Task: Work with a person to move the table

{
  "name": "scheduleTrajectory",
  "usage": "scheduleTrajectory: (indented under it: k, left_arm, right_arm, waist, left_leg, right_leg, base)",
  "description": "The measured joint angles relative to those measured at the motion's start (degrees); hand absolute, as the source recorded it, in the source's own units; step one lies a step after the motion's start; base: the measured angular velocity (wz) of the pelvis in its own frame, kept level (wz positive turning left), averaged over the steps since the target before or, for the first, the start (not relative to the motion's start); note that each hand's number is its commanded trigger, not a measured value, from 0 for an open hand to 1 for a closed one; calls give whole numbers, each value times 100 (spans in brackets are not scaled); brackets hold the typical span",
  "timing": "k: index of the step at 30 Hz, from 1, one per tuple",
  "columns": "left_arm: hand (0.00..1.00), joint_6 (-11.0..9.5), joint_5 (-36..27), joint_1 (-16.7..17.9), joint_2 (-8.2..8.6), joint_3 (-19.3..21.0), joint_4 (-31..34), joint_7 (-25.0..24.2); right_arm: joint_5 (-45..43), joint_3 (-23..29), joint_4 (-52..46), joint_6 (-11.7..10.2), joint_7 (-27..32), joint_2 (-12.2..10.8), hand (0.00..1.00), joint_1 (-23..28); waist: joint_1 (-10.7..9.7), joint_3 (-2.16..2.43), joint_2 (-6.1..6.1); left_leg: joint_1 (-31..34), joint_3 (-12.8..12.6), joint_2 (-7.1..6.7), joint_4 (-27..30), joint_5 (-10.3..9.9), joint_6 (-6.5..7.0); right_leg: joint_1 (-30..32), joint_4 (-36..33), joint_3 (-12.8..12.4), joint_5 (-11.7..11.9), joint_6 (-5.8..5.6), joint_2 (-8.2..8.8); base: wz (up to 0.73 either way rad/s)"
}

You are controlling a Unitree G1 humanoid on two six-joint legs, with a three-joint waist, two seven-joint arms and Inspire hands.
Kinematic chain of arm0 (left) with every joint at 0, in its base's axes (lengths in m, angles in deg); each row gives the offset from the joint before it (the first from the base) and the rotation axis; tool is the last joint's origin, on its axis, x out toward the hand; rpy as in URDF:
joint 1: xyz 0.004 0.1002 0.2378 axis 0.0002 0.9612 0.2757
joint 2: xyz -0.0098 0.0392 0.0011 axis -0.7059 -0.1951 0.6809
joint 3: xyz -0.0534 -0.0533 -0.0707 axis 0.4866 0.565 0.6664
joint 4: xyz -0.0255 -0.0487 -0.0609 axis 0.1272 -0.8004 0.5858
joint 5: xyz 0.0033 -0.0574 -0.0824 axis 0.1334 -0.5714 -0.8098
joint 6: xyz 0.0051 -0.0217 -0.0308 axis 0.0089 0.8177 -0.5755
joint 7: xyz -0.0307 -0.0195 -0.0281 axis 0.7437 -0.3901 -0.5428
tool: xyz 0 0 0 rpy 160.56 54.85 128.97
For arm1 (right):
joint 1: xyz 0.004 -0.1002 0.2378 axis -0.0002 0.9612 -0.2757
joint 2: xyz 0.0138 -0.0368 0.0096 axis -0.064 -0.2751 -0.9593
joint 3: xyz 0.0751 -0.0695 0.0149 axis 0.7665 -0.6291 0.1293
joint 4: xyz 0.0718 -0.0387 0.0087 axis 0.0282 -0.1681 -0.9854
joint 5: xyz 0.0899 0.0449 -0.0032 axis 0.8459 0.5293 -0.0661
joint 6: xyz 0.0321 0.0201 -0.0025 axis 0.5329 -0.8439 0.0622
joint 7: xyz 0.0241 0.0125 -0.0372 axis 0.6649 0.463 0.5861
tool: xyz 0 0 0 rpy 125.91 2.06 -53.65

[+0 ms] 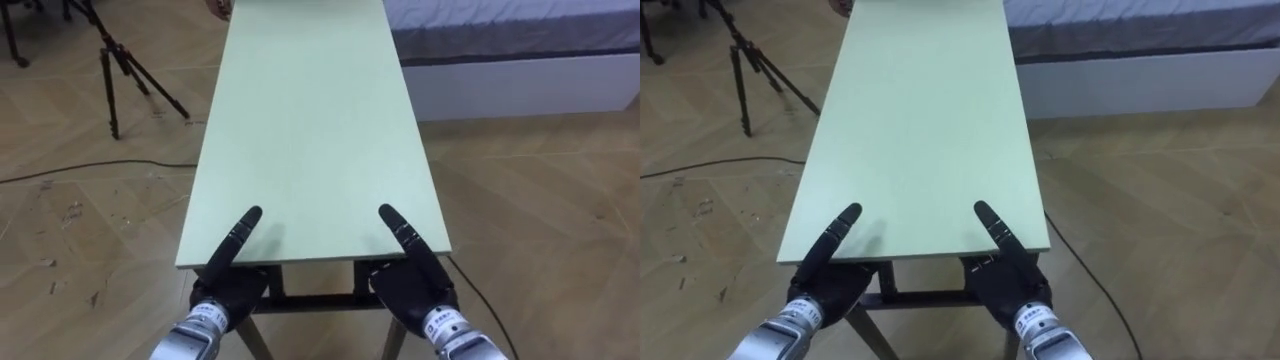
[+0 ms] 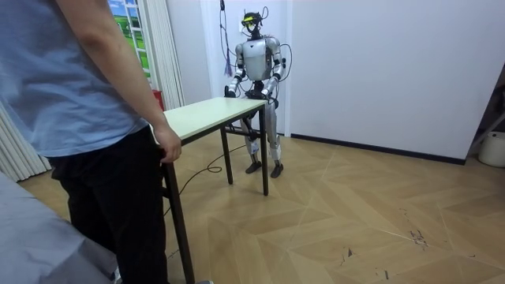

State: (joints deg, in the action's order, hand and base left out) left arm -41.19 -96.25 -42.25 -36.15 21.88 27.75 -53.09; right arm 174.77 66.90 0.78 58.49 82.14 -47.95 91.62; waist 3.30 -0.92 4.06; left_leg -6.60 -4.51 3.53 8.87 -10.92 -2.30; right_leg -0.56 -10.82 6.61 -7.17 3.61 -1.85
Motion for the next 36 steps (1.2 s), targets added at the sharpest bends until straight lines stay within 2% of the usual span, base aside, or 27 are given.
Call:
scheduleTrajectory:
  k: [3,7,8,9,10,12,19,25,29,36]
  left_arm:
    - [0,-39,0,-1,63,59,3,144]
    - [0,-161,12,0,137,76,2,395]
    - [40,-199,17,2,181,119,15,433]
    - [40,-230,17,2,195,119,37,452]
    - [100,-259,18,-2,216,120,44,482]
    - [100,-260,25,-1,221,120,46,508]
    - [100,-260,32,-1,238,120,46,533]
    - [100,-262,147,0,342,121,229,399]
    - [100,-259,301,10,438,120,210,412]
    - [100,-357,612,48,479,114,216,326]
  right_arm:
    - [72,77,-60,-2,238,-121,0,-16]
    - [103,136,-99,-16,419,-169,0,-33]
    - [93,176,-134,-15,496,-193,16,-34]
    - [91,183,-141,-15,529,-205,73,-37]
    - [89,212,-141,-15,598,-240,100,-40]
    - [30,259,-141,-21,722,-307,100,-49]
    - [-398,259,-141,-46,855,-346,100,-90]
    - [-510,273,-139,-188,1290,-417,100,-154]
    - [-815,258,-145,-349,1303,-442,100,-154]
    - [-958,257,-157,-393,1254,-487,100,-155]
  waist:
    - [-11,-5,-18]
    - [-41,-20,-81]
    - [-39,-27,-107]
    - [-40,-24,-118]
    - [-40,-16,-139]
    - [-38,-3,-160]
    - [-54,-8,-153]
    - [8,-7,-132]
    - [8,-9,-136]
    - [3,-17,-157]
  left_leg:
    - [6,0,-1,11,1,1]
    - [36,10,-19,64,0,1]
    - [67,14,-23,65,0,1]
    - [81,16,-25,67,0,1]
    - [87,18,-30,72,1,2]
    - [92,17,-38,77,1,2]
    - [114,12,-44,82,2,4]
    - [241,11,-54,83,30,46]
    - [266,-6,-60,80,30,46]
    - [308,-8,-100,80,34,53]
  right_leg:
    - [12,-9,-1,-1,-1,5]
    - [35,-20,1,-12,-14,29]
    - [35,-19,3,-13,-16,30]
    - [41,-14,3,-11,-18,31]
    - [39,-9,3,-6,-23,35]
    - [38,-3,5,-1,-31,44]
    - [47,4,28,0,-37,58]
    - [170,-21,93,0,-38,86]
    - [216,-94,85,-5,-42,95]
    - [332,-190,-1,-49,-73,120]
  base:
    - [0]
    - [1]
    - [6]
    - [6]
    - [0]
    - [0]
    - [0]
    - [3]
    - [-1]
    - [-3]
